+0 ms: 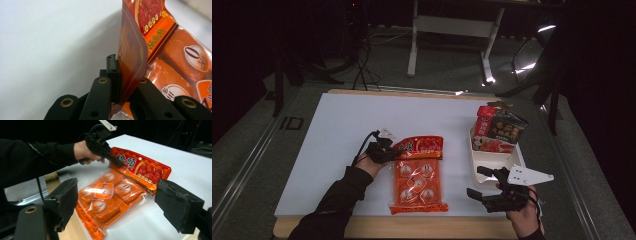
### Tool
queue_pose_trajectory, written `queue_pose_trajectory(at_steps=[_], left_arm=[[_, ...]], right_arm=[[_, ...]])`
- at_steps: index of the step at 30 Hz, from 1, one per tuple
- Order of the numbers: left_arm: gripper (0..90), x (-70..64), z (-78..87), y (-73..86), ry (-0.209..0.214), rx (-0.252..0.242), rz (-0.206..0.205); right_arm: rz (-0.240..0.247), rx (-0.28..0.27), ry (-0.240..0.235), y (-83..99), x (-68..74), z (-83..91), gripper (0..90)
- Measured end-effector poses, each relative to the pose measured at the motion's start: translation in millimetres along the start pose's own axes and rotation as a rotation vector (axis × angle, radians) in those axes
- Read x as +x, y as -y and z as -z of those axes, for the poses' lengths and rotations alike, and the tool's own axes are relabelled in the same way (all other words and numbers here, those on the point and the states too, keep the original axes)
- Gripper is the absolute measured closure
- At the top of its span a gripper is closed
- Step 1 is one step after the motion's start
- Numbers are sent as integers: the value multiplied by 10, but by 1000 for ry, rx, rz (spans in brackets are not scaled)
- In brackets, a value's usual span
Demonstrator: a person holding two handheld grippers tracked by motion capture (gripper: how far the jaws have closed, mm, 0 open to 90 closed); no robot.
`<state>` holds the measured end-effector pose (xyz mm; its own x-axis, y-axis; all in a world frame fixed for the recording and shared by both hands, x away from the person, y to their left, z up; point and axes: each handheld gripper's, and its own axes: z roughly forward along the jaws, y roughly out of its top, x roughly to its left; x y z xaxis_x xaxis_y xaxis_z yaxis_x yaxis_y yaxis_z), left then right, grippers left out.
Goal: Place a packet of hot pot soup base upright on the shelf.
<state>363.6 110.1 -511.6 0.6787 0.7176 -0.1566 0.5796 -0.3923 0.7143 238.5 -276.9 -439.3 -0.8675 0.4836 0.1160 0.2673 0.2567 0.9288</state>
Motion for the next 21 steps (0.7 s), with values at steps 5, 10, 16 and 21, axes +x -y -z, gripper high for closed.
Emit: queue_pose_trajectory(at_steps=[5, 10, 16, 21], left_arm=[[896, -64, 143, -50, 9, -41, -17], [897, -122, 236, -89, 12, -70, -34], [898, -182, 330, -125, 22, -96, -46], [898, -249, 437, -165, 38, -113, -65]], right_arm=[[13, -22, 17, -23, 4, 12, 168], [-29, 19, 56, -56, -1, 19, 143], [-14, 21, 50, -110, 27, -17, 106], [4, 37, 60, -180, 36, -81, 110]])
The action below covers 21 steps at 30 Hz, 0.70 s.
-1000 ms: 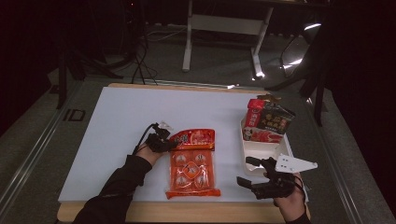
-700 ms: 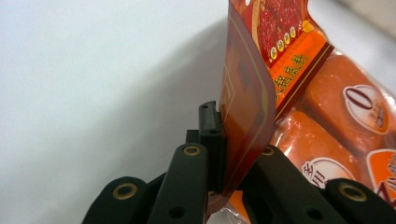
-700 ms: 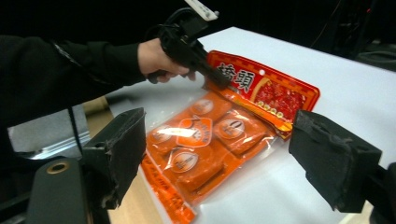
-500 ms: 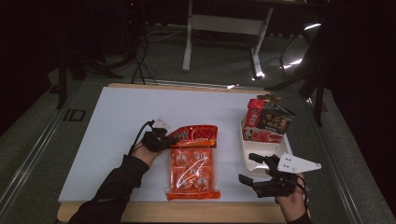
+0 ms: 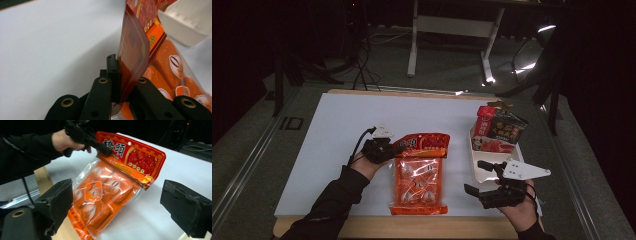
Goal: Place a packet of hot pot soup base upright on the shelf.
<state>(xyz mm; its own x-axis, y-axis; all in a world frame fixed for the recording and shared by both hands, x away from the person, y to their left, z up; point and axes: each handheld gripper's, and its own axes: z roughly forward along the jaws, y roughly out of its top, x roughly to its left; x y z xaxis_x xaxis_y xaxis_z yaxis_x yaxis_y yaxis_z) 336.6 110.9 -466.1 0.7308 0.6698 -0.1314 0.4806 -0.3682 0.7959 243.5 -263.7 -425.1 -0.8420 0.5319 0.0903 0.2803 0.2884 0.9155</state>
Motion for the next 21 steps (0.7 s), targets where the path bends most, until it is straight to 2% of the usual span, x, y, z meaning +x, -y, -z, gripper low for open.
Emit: queue_pose_trajectory(at_steps=[2, 5, 11, 12, 17, 21], left_arm=[[898, -21, 47, -23, 20, -11, 12], [898, -90, 109, -52, 22, -25, -12], [899, -238, 233, -96, 34, -70, -52], [899, -260, 248, -102, 38, -78, -55], [899, -343, 312, -132, 63, -105, -63], [900, -424, 382, -139, 87, -132, -80]], right_arm=[[-1, -3, 1, -34, -1, -24, 110], [-3, -8, -2, -80, -10, -60, 127], [-6, -38, 21, -142, -49, -113, 141], [-18, -47, 39, -150, -73, -138, 146], [-73, -43, 41, -123, -160, -216, 165], [-79, -35, 40, -100, -197, -273, 165]])
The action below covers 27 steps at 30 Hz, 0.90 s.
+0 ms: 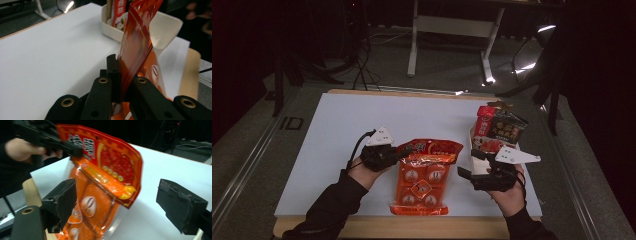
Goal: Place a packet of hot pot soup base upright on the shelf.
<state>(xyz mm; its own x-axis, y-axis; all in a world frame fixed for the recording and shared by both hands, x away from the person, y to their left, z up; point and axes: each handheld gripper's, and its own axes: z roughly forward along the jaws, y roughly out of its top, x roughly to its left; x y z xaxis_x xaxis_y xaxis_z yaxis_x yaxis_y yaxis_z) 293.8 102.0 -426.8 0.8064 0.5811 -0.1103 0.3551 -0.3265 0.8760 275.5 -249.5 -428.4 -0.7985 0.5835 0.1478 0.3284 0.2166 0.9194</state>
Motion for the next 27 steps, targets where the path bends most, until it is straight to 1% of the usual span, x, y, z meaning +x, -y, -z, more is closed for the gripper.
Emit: queue_pose_trajectory(at_steps=[1, 2, 4, 5, 6, 7, 8, 9, 10, 11, 12, 13, 14, 16, 18, 19, 20, 21, 22, 24, 26, 27], left_arm=[[900, -21, 14, -5, 7, -7, -1], [900, -42, 26, -11, 10, -13, -4], [900, -86, 47, -25, 27, -25, -6], [900, -109, 55, -36, 31, -29, -11], [900, -133, 63, -45, 38, -35, -15], [900, -133, 63, -45, 38, -35, -15], [900, -173, 74, -58, 48, -44, -23], [900, -195, 78, -67, 56, -47, -27], [900, -214, 81, -73, 58, -52, -28], [900, -242, 85, -82, 63, -58, -33], [900, -266, 88, -90, 70, -61, -37], [900, -299, 91, -96, 71, -69, -44], [900, -316, 91, -102, 73, -71, -47], [900, -350, 89, -119, 85, -79, -52], [900, -373, 83, -136, 95, -75, -62], [900, -384, 82, -135, 96, -80, -60], [900, -374, 86, -134, 101, -77, -53], [900, -361, 93, -126, 106, -87, -44], [899, -347, 98, -123, 114, -87, -38], [898, -326, 107, -118, 122, -86, -41], [896, -291, 124, -113, 141, -89, -32], [895, -281, 133, -108, 150, -97, -33]], right_arm=[[-5, 2, -8, 4, -8, -10, 166], [-8, 1, -5, 7, -18, -19, 166], [-19, 7, -19, 12, -37, -42, 194], [-21, 6, -17, 15, -42, -52, 204], [-27, 12, -33, 16, -49, -63, 233], [-27, 12, -33, 16, -49, -63, 233], [-29, 13, -45, 19, -50, -75, 237], [-30, 24, -62, 23, -53, -97, 304], [-25, 37, -67, 25, -52, -108, 350], [-12, 46, -59, 27, -47, -111, 397], [-10, 49, -82, 34, -41, -114, 439], [-24, 47, -100, 42, -40, -116, 451], [-31, 51, -114, 54, -41, -121, 525], [-27, 63, -133, 70, -38, -133, 548], [-26, 83, -173, 90, -24, -158, 662], [-17, 87, -179, 95, -16, -162, 708], [-19, 93, -201, 93, -11, -164, 748], [-20, 101, -234, 83, -15, -152, 865], [-19, 94, -263, 79, -12, -135, 892], [9, 111, -250, 46, 47, -119, 899], [20, 114, -250, 8, 83, -104, 900], [33, 119, -247, -17, 101, -95, 900]])
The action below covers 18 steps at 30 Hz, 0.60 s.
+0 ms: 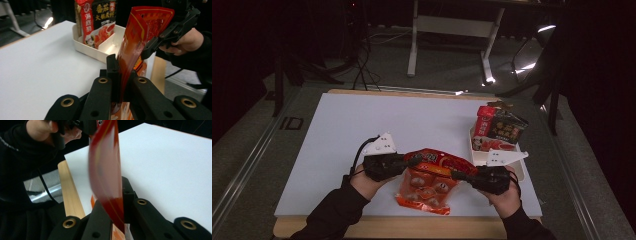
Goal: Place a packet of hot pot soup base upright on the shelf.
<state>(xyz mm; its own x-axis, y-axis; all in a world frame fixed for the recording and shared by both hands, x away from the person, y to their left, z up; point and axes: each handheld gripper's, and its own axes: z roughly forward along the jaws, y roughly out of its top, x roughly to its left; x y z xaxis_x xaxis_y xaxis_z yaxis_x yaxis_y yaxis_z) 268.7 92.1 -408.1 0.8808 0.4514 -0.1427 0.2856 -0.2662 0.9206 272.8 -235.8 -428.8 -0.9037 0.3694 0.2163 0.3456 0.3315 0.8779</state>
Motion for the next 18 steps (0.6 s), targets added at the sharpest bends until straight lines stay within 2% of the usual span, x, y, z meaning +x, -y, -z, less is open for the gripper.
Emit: queue_pose_trajectory(at_steps=[4, 6, 10, 13, 16, 18], left_arm=[[892, 4, 46, 8, 37, -23, -14], [892, -16, 59, 1, 48, -36, -28], [890, -35, 72, -23, 49, -52, -36], [883, -31, 85, -30, 55, -67, -36], [819, -27, 99, -50, 57, -72, -21], [719, -23, 109, -63, 70, -78, -8]], right_arm=[[20, -8, 4, -114, 64, 74, 900], [33, -14, 23, -164, 93, 114, 900], [32, -30, 40, -232, 113, 171, 900], [42, -37, 35, -272, 134, 200, 900], [55, -44, 33, -318, 143, 230, 900], [61, -50, 28, -353, 151, 257, 900]])
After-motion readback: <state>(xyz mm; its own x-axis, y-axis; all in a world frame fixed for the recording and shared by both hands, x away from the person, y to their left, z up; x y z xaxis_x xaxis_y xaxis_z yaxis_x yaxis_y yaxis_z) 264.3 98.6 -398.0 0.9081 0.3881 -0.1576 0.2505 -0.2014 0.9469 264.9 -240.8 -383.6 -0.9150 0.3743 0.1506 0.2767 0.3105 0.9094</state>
